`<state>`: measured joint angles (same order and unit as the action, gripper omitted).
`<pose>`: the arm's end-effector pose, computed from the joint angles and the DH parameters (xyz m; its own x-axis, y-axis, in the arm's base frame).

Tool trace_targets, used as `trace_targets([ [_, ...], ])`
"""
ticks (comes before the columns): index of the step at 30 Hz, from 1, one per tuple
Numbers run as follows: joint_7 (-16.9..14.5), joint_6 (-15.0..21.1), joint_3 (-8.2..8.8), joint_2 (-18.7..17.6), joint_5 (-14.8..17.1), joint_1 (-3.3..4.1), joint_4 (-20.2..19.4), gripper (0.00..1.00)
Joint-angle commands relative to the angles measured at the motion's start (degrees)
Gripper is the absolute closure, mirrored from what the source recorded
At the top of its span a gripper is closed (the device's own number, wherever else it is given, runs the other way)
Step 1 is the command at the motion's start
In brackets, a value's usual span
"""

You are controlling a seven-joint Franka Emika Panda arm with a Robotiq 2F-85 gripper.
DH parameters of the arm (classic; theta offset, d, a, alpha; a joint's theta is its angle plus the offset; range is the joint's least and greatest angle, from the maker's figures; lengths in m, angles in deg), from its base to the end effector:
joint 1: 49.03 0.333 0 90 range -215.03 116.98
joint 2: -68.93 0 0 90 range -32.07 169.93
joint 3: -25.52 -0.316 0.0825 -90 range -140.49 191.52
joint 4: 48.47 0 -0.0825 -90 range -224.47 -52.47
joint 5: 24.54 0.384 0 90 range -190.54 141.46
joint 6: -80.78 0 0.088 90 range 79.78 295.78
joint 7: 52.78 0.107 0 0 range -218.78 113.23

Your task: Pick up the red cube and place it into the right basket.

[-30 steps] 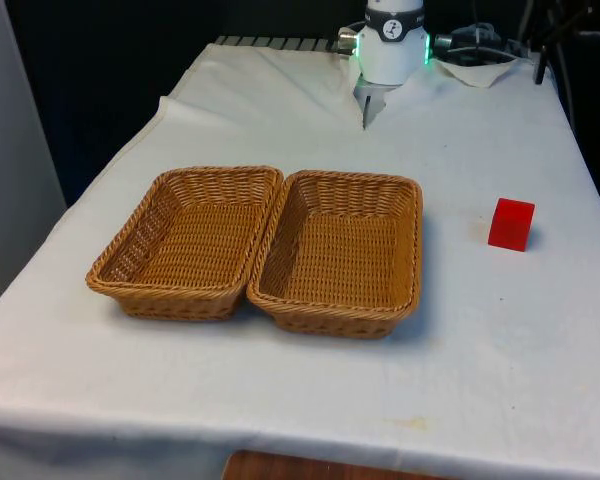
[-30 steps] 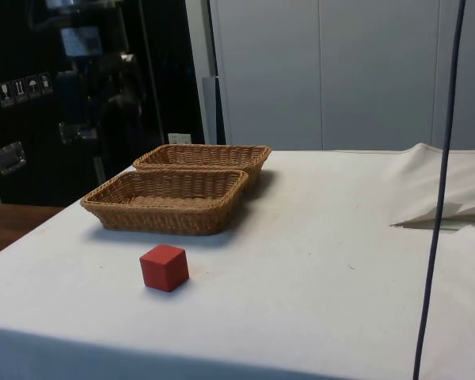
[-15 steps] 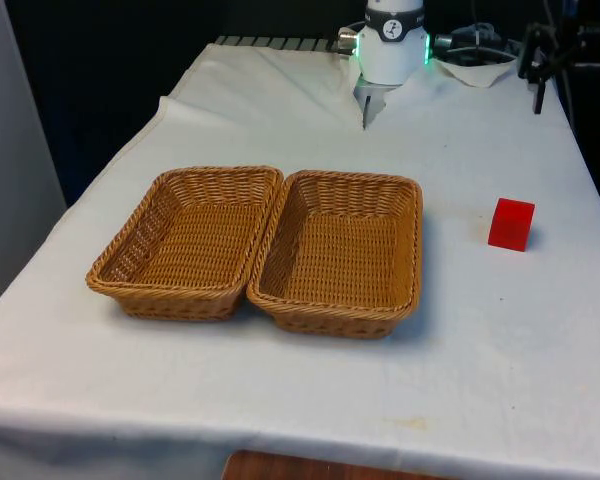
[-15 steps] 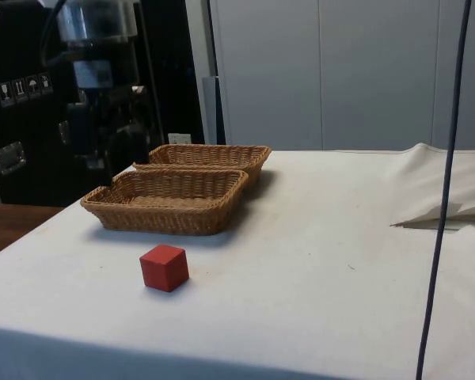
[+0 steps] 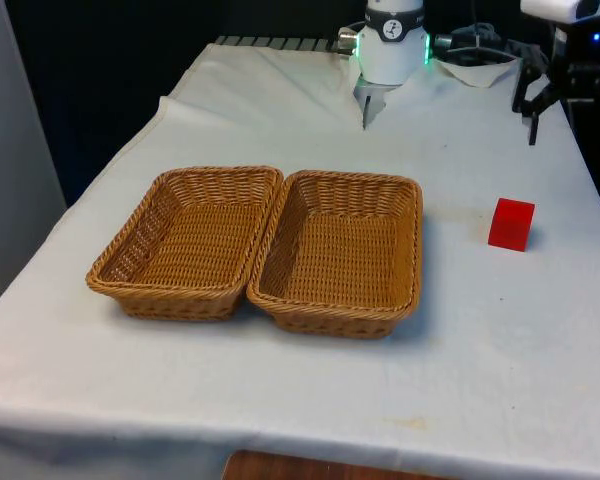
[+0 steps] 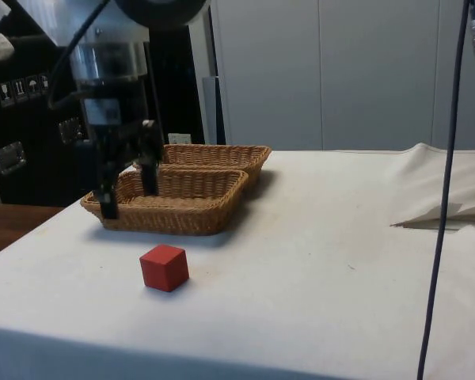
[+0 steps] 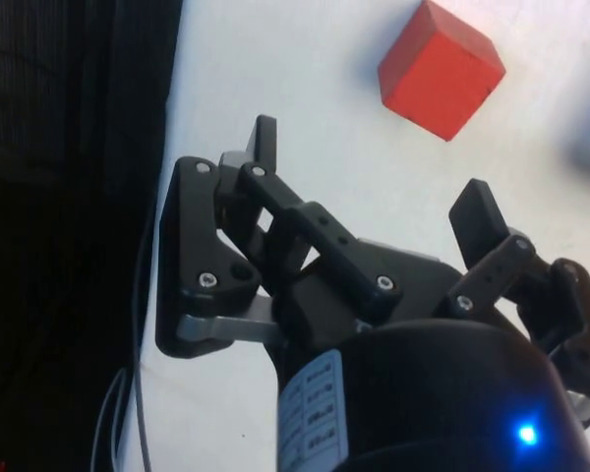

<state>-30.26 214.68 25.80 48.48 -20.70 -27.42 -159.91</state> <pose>0.5774 0.2268 0.3015 0.9977 -0.0664 0.0130 -0.0655 -0.9962 -0.0575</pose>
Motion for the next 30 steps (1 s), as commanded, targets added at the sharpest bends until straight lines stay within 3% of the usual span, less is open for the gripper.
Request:
trace_targets([
  [1,0.34,1.26,-0.17,-0.52,0.86,-0.11,-0.23,0.00],
  [6,1.43,1.43,0.00,-1.60,0.52,-0.06,-0.11,0.00],
  [15,2.75,4.30,0.40,-4.07,1.55,-1.09,-1.26,0.00],
  [16,3.09,3.55,0.69,-4.07,0.86,-0.74,-0.97,0.00],
  [17,2.75,4.41,0.52,-4.18,1.60,-1.15,-1.38,0.00],
  [23,2.92,4.53,1.26,-4.93,1.60,-1.78,-2.01,0.00],
  [30,3.32,4.58,1.60,-5.73,1.78,-1.83,-1.95,0.00],
])
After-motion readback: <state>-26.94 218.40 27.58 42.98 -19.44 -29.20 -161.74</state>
